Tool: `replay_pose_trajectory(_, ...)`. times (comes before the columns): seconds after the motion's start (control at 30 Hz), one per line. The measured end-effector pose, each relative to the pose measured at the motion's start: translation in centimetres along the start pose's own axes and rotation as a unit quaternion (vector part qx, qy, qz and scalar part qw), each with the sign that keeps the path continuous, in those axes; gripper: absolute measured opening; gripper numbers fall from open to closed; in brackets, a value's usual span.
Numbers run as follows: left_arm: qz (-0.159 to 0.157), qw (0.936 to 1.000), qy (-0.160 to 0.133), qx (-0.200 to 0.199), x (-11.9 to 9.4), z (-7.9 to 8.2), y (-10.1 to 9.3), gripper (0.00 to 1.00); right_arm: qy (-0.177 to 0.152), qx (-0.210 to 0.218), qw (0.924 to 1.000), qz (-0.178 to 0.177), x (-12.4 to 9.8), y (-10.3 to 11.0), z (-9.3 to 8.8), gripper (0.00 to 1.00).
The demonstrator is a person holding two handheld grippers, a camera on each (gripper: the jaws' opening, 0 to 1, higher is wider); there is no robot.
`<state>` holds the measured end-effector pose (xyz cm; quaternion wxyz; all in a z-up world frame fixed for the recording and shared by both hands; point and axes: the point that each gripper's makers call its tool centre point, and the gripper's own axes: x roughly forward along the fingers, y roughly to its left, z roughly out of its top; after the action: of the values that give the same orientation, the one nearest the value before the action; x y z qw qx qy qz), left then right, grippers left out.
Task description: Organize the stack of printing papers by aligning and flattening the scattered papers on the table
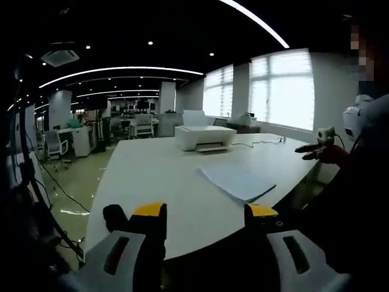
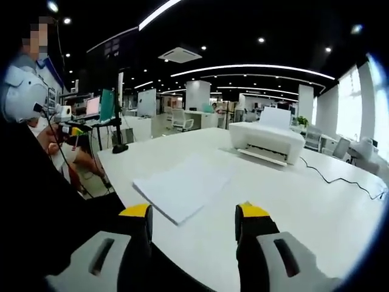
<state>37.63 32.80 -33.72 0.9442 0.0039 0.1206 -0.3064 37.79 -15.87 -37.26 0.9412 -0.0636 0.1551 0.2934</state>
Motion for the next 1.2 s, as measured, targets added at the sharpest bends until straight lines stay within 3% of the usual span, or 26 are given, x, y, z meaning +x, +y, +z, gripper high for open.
replay_pose_trajectory(0.77,0.006,0.9999,0.007,0.005,-0.3,-0.5,-0.2,0.56,0.000,0.003,1.0000,-0.001,0.1,0.1,-0.8,0.50)
replay_pose_trajectory(1.2,0.005,0.9995,0.016,0.028,0.6,0.0,-1.0,0.57,0.000,0.005,1.0000,-0.007,-0.4,-0.3,-0.9,0.48)
